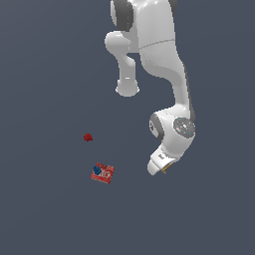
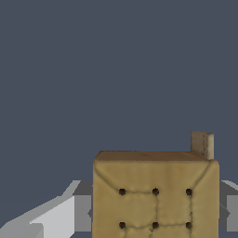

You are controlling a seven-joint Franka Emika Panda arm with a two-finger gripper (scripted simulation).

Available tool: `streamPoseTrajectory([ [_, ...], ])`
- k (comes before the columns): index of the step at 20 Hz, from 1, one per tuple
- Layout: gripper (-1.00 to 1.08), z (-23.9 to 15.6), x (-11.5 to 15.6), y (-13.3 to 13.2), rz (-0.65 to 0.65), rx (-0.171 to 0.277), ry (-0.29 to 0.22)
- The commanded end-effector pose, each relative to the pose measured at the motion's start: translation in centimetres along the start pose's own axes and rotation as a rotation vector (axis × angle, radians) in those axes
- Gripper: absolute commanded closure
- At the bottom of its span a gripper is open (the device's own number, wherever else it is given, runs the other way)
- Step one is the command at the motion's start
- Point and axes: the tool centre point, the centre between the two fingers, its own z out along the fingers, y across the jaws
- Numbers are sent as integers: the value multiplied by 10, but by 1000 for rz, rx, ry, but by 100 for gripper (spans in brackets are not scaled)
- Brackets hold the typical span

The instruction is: Pick up a designated object from a clutter of objects.

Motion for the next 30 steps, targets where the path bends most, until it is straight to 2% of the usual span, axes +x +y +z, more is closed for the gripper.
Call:
streamPoseTrajectory([
  [1, 108, -1, -1, 0, 0, 0, 0],
  [13, 108, -35, -29, 14, 0, -1, 0],
  [30, 108, -156, -126, 59, 0, 0, 0],
])
